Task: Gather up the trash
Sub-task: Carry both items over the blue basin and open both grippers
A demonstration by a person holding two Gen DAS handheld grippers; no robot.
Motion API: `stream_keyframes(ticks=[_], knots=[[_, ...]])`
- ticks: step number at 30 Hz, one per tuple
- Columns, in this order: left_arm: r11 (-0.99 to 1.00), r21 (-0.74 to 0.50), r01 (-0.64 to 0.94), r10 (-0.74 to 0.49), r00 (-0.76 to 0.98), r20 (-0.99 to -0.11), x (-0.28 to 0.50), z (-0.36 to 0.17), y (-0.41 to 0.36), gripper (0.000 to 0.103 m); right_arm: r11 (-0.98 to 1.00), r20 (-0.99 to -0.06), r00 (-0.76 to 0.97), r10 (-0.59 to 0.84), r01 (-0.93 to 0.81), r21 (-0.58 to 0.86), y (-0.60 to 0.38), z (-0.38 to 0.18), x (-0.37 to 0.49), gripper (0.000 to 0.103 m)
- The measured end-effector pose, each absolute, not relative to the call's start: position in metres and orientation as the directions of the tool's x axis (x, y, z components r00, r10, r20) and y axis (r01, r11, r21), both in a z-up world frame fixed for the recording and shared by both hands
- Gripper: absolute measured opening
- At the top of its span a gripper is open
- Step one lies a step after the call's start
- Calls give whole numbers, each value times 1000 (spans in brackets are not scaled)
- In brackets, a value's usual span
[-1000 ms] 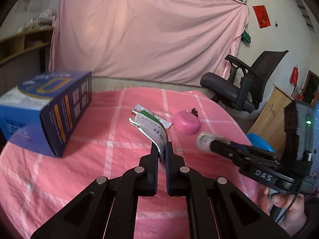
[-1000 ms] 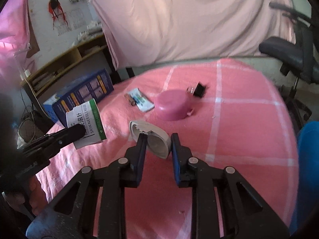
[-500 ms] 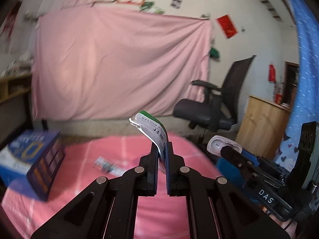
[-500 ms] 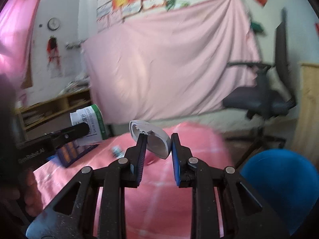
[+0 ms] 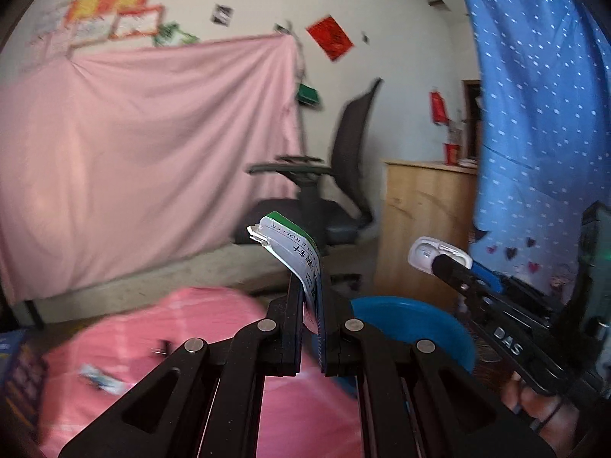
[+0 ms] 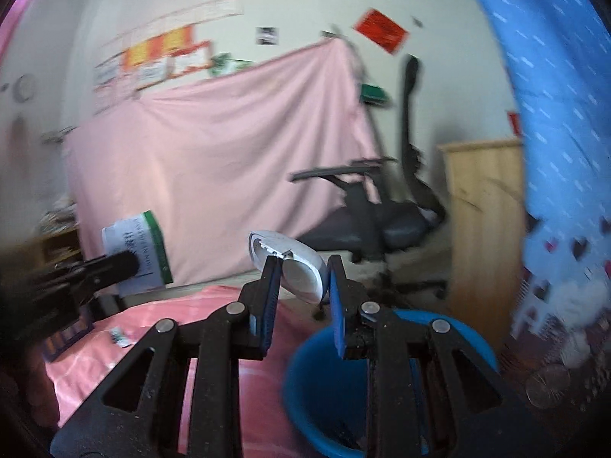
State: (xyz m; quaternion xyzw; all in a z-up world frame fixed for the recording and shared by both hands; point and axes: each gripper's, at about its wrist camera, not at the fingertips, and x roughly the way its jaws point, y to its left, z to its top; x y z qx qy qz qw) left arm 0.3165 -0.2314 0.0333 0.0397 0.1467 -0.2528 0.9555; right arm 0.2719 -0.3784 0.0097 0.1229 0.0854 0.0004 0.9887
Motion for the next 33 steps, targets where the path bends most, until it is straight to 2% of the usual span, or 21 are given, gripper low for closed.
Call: stream_keyframes(ticks=[5,12,15,26,28,31,33], knots=[[828,-89,554,-542,748,-383,336,31,-272,4,934,-272,961,-52,144,329,-425,-6,282,50],[807,-157,569,-564,665,-489,366,3,-311,4,903,-431,901,-42,219,369,-459,-39,300,50],[807,-175,564,-557,628,-544,378,-9,-323,4,894,-468,883,-37,239,380,-462,-50,301,50],[831,-208,515,-513,568,-643,400,-33,-324,6,889,-545,838,5,246,386,-463,-66,321,51],[838,-225,498,-508,560,-655,405,-35,-321,9,890,-549,836,13,240,387,-462,-67,322,51],[841,-250,480,-513,559,-651,407,-36,-313,22,893,-548,836,21,230,386,-461,-66,328,52],[843,-257,472,-514,569,-642,405,-35,-308,26,896,-538,843,23,221,384,-459,-65,328,52]])
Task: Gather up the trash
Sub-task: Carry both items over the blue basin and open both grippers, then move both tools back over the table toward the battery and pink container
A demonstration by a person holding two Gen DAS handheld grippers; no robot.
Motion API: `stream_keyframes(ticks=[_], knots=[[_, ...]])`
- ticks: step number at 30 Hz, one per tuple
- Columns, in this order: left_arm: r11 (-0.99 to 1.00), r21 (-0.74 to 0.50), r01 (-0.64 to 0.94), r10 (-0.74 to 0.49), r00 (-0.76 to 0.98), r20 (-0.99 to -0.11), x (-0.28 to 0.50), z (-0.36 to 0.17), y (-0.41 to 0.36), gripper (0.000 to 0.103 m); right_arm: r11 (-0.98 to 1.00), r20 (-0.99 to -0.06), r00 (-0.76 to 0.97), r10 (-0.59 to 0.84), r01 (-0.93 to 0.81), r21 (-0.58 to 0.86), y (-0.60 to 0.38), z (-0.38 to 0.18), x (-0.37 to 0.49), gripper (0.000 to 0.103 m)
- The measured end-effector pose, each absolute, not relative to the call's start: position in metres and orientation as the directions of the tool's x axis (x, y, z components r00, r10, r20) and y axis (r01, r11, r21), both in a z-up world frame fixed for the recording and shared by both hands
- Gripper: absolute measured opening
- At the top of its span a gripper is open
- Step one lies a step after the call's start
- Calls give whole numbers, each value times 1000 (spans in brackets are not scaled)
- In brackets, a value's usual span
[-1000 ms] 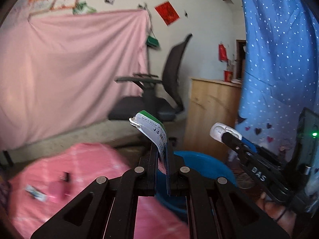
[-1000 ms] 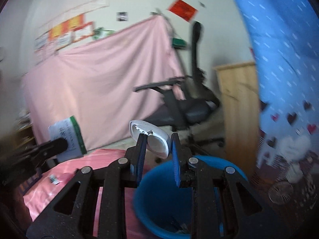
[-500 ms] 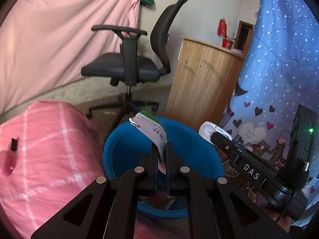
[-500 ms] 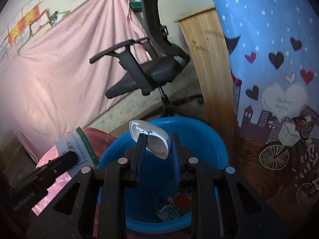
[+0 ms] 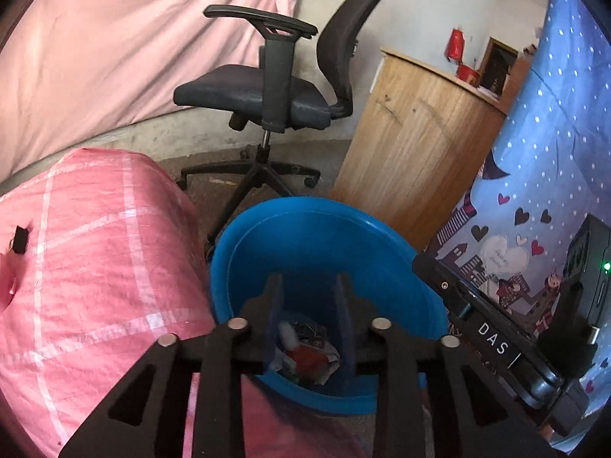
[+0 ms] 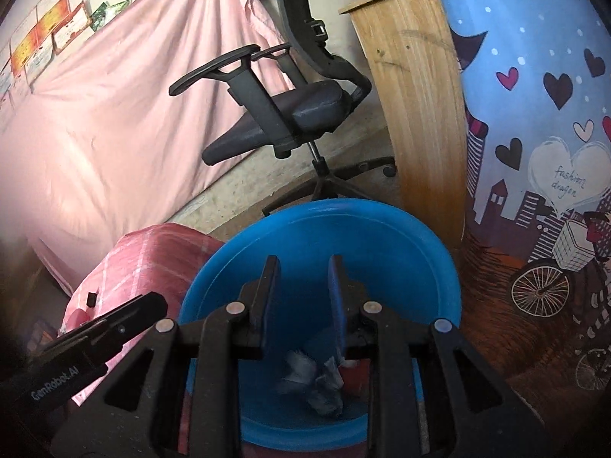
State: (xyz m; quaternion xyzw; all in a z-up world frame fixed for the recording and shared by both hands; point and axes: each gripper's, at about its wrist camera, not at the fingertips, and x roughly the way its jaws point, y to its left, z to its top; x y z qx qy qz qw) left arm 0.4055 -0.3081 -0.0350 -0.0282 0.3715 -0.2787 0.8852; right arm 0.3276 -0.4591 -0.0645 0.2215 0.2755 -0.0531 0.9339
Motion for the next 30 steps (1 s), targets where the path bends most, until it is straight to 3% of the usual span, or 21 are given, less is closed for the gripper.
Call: stream_keyframes(ticks=[18,24,30], knots=[[901,-216,375,-432,751,-499,386,3,-244,36,935,-350,937,16,110,336,-425,-24,317,57],[932,-195,305,-361,828,-429,371,18,-207,43,950,-267,963,35,52,309,-401,-8,311,69],[962,-164,220,-266,894,-361,352,26,-166,55,959,-193,979,66,-8,282,-374,6,308,94]])
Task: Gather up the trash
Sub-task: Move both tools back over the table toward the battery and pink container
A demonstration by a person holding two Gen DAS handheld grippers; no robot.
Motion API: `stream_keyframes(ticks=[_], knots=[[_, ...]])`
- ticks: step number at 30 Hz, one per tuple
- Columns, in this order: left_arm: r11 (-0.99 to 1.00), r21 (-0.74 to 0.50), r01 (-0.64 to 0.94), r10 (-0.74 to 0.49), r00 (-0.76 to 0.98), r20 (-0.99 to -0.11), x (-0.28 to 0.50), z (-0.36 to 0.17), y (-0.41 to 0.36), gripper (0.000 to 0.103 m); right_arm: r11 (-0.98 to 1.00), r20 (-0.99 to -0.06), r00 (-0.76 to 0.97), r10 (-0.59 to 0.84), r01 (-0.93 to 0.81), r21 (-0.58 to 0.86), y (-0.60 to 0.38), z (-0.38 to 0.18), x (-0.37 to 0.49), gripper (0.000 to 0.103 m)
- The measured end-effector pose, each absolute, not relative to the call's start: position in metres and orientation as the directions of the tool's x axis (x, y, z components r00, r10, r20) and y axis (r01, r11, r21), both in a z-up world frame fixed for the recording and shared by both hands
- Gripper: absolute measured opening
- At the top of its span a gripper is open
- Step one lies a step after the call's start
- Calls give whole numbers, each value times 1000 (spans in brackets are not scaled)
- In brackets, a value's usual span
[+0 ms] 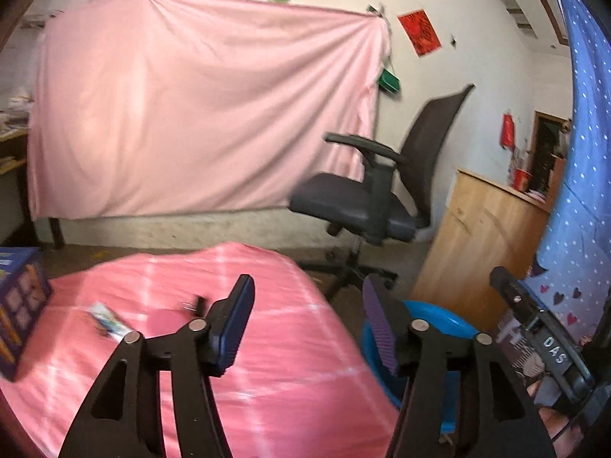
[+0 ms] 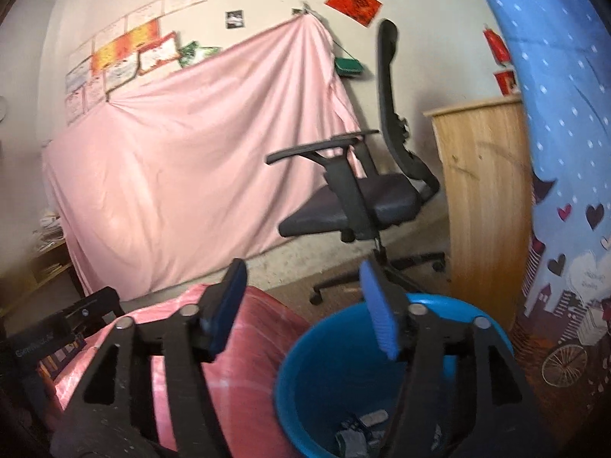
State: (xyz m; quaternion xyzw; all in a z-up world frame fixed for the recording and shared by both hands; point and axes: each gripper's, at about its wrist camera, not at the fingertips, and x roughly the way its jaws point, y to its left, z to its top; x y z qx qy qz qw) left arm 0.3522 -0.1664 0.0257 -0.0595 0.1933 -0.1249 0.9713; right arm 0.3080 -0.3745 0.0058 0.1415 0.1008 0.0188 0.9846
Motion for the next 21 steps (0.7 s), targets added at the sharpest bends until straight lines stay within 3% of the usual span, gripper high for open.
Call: stream_keyframes(ticks=[2,3,5,11,21], knots=[[971,-157,182,-226,914,-338,345,27,-152,63,960,-170,982,78,-28,279,-364,10,307,103],[975,-156,162,-205,923,-325,342,26,-145,65,960,-158,984,84,-38,276,-359,11,307,103],[980,-159,118,-162,940,-299,335,26,-128,82,963,-141,985,98,-58,262,-346,16,309,103],[988,-157,-3,-37,967,-253,318,23,-87,98,961,-83,983,165,-142,236,-314,23,310,103],[983,-141,-117,83,970,-229,292,3,-43,101,952,-41,962,271,-261,160,-266,24,307,103]])
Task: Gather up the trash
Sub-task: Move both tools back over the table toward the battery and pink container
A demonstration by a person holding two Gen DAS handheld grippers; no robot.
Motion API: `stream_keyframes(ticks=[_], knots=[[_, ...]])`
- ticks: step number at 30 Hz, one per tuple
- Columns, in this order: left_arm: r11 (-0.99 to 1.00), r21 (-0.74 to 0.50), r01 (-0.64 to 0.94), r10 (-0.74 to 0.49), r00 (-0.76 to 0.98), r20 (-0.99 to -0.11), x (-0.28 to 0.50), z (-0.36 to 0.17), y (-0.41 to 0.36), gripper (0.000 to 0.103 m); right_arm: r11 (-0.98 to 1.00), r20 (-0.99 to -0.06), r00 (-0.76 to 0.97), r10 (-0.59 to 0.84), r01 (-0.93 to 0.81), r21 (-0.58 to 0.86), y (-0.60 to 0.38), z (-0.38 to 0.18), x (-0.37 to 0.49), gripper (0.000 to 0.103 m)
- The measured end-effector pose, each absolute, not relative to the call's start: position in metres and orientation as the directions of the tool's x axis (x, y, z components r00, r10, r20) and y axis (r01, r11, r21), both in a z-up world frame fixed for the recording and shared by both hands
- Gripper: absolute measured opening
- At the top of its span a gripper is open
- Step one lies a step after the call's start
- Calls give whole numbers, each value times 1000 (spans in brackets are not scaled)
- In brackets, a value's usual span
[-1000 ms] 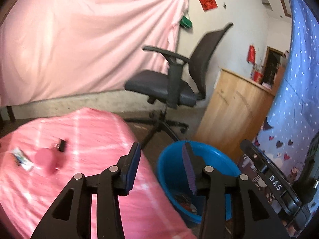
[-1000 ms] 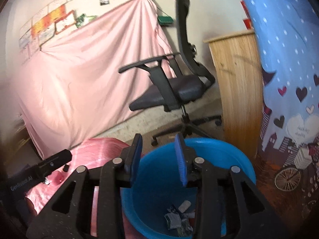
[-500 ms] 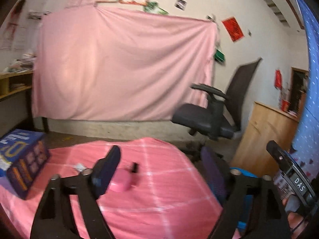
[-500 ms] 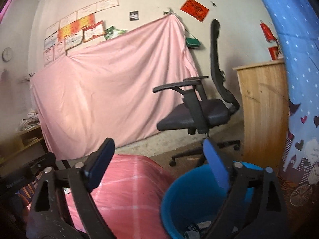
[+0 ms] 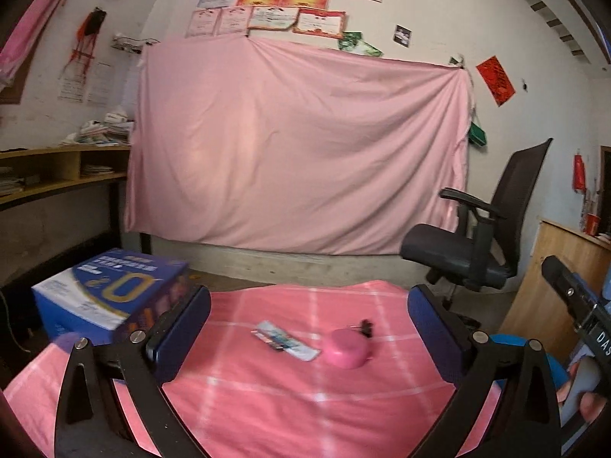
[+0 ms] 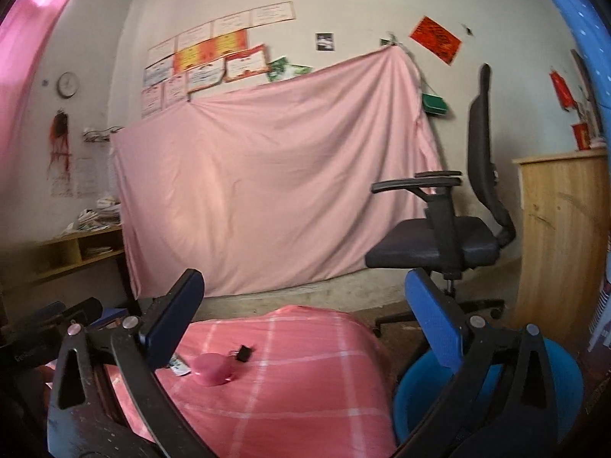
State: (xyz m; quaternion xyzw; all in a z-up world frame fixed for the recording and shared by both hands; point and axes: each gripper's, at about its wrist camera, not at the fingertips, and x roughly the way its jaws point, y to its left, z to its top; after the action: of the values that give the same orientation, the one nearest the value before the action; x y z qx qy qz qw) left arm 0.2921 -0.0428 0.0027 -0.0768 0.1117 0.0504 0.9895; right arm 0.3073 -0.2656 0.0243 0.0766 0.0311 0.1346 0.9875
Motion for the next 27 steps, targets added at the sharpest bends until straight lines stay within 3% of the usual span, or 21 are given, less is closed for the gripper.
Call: stream_keyframes(ticks=[11,22,27], knots=[[980,-94,-174,146,957,-252,295,-25,-19,101,943,-121,935,333,-328,61,-224,9,325,103],[983,-114,-141,85,914,-397,340,-40,-2,100,927,-288,885,366,-375,26,-197,-14,358,103],[983,-140,-120,41,882,-469,362,-49,5,86,914,-358,850,388,-405,28,-183,-22,375,103]])
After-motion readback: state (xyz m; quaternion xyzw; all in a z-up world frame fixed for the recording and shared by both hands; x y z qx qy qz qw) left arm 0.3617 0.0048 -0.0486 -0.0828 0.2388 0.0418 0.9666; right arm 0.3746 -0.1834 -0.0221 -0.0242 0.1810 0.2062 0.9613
